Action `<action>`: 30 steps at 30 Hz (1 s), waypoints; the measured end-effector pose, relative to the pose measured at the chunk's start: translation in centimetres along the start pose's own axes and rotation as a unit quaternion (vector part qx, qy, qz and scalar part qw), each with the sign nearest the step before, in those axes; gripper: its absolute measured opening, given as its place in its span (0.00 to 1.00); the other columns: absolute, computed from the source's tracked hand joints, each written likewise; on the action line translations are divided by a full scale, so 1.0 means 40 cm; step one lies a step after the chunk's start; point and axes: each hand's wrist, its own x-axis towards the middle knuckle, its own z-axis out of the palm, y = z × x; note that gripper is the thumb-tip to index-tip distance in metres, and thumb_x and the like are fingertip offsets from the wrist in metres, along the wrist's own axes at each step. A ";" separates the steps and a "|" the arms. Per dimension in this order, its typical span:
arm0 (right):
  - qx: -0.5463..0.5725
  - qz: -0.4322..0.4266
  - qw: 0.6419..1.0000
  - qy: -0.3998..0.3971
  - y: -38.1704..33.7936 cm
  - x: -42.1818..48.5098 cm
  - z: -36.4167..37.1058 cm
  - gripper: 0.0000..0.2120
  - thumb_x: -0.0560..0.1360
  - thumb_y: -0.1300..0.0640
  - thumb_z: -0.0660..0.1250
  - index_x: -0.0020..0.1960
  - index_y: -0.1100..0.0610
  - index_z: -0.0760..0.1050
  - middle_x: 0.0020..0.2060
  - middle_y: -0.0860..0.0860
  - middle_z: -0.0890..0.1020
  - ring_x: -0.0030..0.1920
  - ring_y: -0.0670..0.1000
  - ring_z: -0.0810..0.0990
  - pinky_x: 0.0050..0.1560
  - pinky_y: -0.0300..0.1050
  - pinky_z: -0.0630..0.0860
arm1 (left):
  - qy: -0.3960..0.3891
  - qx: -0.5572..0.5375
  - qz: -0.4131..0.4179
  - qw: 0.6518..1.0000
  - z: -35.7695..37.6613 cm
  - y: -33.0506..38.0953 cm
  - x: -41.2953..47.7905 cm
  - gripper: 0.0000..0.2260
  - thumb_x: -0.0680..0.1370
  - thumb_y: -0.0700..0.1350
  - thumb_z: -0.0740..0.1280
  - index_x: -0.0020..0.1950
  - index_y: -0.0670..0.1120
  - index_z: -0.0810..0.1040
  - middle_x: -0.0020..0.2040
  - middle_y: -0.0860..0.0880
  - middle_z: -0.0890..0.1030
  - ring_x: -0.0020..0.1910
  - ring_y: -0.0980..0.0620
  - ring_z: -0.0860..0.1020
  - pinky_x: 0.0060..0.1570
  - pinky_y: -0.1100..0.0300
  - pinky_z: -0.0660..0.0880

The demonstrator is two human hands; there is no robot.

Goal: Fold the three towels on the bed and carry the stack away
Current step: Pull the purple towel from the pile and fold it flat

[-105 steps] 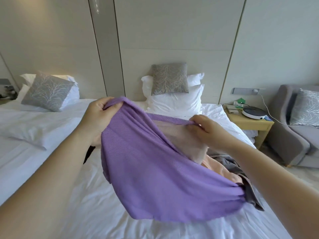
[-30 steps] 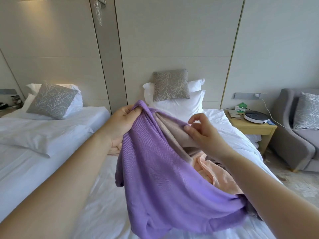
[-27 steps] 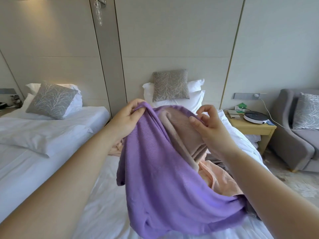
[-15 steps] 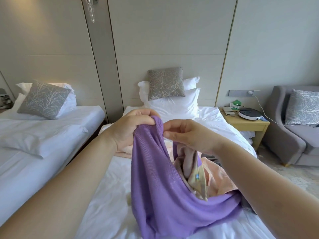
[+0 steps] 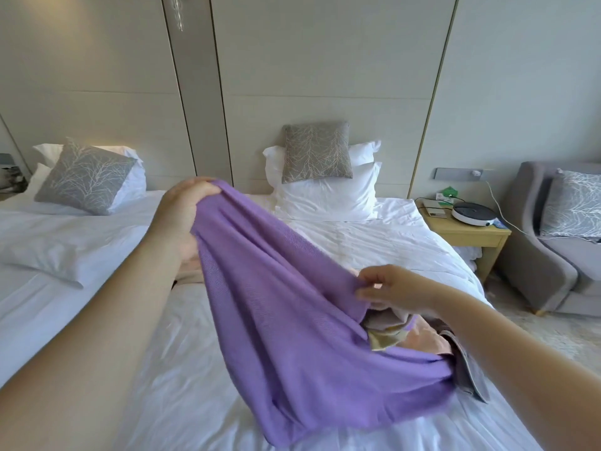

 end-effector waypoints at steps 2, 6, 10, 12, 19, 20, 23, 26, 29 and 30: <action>0.093 -0.029 0.994 0.050 -0.014 -0.003 -0.026 0.06 0.77 0.56 0.66 0.44 0.59 0.74 0.36 0.53 0.74 0.39 0.50 0.74 0.52 0.53 0.77 | 0.041 0.119 -0.041 0.991 -0.021 -0.036 0.005 0.03 0.70 0.42 0.66 0.37 0.49 0.78 0.39 0.48 0.78 0.39 0.49 0.75 0.33 0.66 0.71; 0.144 -0.135 0.979 0.051 -0.103 -0.004 -0.060 0.08 0.79 0.54 0.63 0.41 0.48 0.74 0.34 0.48 0.74 0.36 0.47 0.70 0.40 0.44 0.69 | -0.120 0.276 -0.125 0.945 0.043 -0.104 -0.062 0.09 0.75 0.41 0.67 0.51 0.53 0.76 0.40 0.52 0.78 0.32 0.55 0.76 0.25 0.66 0.71; 0.137 -0.157 0.978 0.024 -0.160 0.007 -0.055 0.07 0.79 0.52 0.64 0.43 0.50 0.76 0.32 0.52 0.75 0.34 0.51 0.68 0.35 0.47 0.66 | -0.369 0.220 -0.086 0.899 0.166 -0.128 -0.147 0.10 0.79 0.45 0.66 0.59 0.51 0.76 0.48 0.59 0.81 0.48 0.66 0.78 0.48 0.72 0.74; 0.149 -0.150 0.977 0.035 -0.152 0.006 -0.065 0.06 0.77 0.51 0.66 0.44 0.52 0.77 0.33 0.55 0.77 0.34 0.51 0.70 0.36 0.47 0.67 | -0.390 0.223 -0.068 0.891 0.192 -0.122 -0.161 0.09 0.79 0.44 0.64 0.55 0.41 0.77 0.46 0.51 0.79 0.47 0.57 0.76 0.49 0.66 0.72; 0.045 -0.010 0.996 -0.075 -0.059 -0.023 -0.054 0.11 0.70 0.48 0.72 0.41 0.55 0.74 0.26 0.47 0.73 0.30 0.45 0.77 0.32 0.39 0.73 | -0.317 0.070 -0.035 0.945 0.178 -0.056 -0.126 0.05 0.72 0.46 0.69 0.38 0.48 0.82 0.32 0.54 0.78 0.30 0.60 0.76 0.32 0.69 0.71; 0.039 -0.004 0.996 -0.079 -0.050 -0.025 -0.052 0.09 0.69 0.50 0.72 0.40 0.54 0.74 0.25 0.46 0.73 0.29 0.45 0.78 0.31 0.38 0.72 | -0.300 0.049 -0.041 0.952 0.173 -0.052 -0.119 0.05 0.72 0.46 0.69 0.35 0.49 0.82 0.31 0.54 0.79 0.30 0.59 0.77 0.33 0.68 0.72; -0.022 -0.005 0.998 -0.056 -0.028 -0.036 -0.061 0.07 0.71 0.53 0.71 0.37 0.48 0.74 0.26 0.39 0.76 0.26 0.39 0.76 0.31 0.33 0.72 | -0.184 -0.049 -0.090 0.978 0.151 -0.054 -0.086 0.14 0.76 0.40 0.65 0.30 0.49 0.80 0.29 0.52 0.78 0.30 0.55 0.77 0.36 0.60 0.71; 0.013 -0.048 0.999 0.007 -0.024 -0.037 -0.057 0.07 0.73 0.54 0.69 0.39 0.51 0.72 0.31 0.39 0.77 0.28 0.36 0.73 0.34 0.27 0.69 | -0.160 -0.085 -0.125 0.976 0.121 -0.063 -0.073 0.15 0.76 0.40 0.63 0.29 0.49 0.78 0.29 0.51 0.77 0.32 0.52 0.76 0.39 0.58 0.70; 0.038 -0.082 0.992 0.084 -0.040 -0.015 -0.050 0.07 0.72 0.55 0.72 0.40 0.51 0.73 0.37 0.42 0.79 0.32 0.36 0.73 0.38 0.27 0.69 | -0.251 -0.027 -0.103 0.962 0.131 -0.080 -0.099 0.07 0.72 0.43 0.69 0.34 0.49 0.82 0.31 0.50 0.81 0.31 0.54 0.78 0.33 0.64 0.74; 0.032 -0.083 0.991 0.095 -0.047 -0.005 -0.049 0.07 0.71 0.55 0.72 0.41 0.50 0.73 0.40 0.43 0.79 0.34 0.36 0.74 0.39 0.28 0.70 | -0.286 0.023 -0.087 0.954 0.139 -0.083 -0.109 0.04 0.71 0.43 0.70 0.36 0.48 0.83 0.32 0.50 0.82 0.32 0.56 0.79 0.32 0.66 0.74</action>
